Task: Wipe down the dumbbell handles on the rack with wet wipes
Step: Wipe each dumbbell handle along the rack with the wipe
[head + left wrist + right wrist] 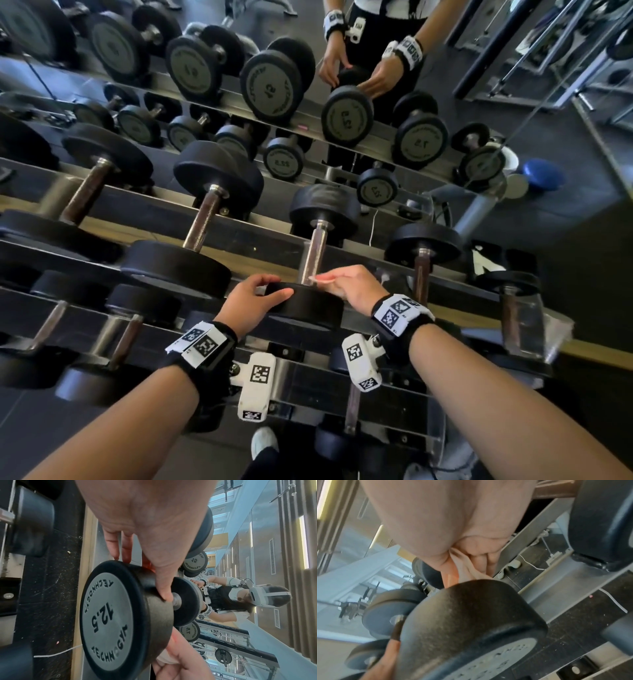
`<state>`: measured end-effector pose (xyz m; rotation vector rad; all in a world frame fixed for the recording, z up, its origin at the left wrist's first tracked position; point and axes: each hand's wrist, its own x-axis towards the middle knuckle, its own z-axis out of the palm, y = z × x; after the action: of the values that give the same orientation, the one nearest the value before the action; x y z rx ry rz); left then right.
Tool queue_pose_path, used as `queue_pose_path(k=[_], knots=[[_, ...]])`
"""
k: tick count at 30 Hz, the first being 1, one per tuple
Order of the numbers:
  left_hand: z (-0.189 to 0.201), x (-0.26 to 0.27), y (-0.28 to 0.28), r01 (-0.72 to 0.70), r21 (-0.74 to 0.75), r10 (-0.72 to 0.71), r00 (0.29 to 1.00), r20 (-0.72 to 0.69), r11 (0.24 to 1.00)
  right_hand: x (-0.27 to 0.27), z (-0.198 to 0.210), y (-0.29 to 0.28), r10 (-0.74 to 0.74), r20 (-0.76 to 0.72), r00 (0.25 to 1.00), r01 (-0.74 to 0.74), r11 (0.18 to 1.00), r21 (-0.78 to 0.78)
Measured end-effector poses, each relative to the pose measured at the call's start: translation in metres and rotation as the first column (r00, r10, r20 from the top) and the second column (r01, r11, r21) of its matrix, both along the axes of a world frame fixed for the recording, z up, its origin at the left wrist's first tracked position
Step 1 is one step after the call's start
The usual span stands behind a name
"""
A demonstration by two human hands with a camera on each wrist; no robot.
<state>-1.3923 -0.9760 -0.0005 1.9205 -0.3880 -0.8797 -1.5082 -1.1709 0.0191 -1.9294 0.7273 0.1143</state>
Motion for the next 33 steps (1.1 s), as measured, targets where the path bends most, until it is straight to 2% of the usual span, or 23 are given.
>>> queue_pose_path(k=[3,5,8,10,13,17,20,22,25,28,31,33], knots=[[0.009,-0.001,-0.002,0.025,0.013,-0.026,0.999,0.030,1.000,-0.006,0.017,-0.003,-0.100,0.128,0.987,0.095,0.994,0.048],[0.015,-0.001,-0.005,0.063,0.050,-0.066,0.996,0.057,0.997,-0.008,0.027,-0.008,-0.161,0.162,0.973,0.150,0.986,0.077],[0.023,-0.007,-0.011,0.108,0.097,-0.117,0.988,0.100,0.989,-0.018,0.042,-0.015,-0.269,0.142,0.953,0.236,0.948,0.213],[0.027,-0.015,-0.017,0.116,0.138,-0.141,0.972,0.188,0.984,-0.034,0.048,-0.024,-0.320,0.123,0.939,0.280,0.923,0.262],[0.040,-0.036,-0.034,0.092,0.214,-0.166,0.917,0.363,0.973,-0.062,0.053,-0.045,-0.355,0.142,0.924,0.314,0.916,0.248],[0.059,-0.073,-0.076,0.073,0.247,-0.181,0.874,0.451,0.966,-0.102,0.058,-0.079,-0.399,0.156,0.904,0.360,0.904,0.232],[0.065,-0.098,-0.107,0.080,0.192,-0.170,0.841,0.513,0.978,-0.130,0.055,-0.107,-0.388,0.139,0.911,0.382,0.921,0.072],[0.061,-0.114,-0.126,0.133,0.166,-0.200,0.841,0.502,0.977,-0.147,0.050,-0.124,-0.388,0.118,0.914,0.390,0.921,0.003],[0.047,-0.139,-0.148,0.227,0.179,-0.280,0.879,0.386,0.957,-0.167,0.039,-0.146,-0.387,0.123,0.914,0.396,0.916,-0.057],[0.029,-0.162,-0.164,0.287,0.207,-0.337,0.899,0.281,0.935,-0.183,0.026,-0.162,-0.395,0.180,0.901,0.404,0.915,-0.013],[0.015,-0.177,-0.173,0.255,0.142,-0.281,0.936,0.213,0.956,-0.192,0.013,-0.173,-0.432,0.220,0.875,0.437,0.899,0.029],[0.007,-0.181,-0.173,0.212,0.122,-0.233,0.952,0.196,0.970,-0.191,0.002,-0.180,-0.471,0.182,0.863,0.476,0.879,0.022]])
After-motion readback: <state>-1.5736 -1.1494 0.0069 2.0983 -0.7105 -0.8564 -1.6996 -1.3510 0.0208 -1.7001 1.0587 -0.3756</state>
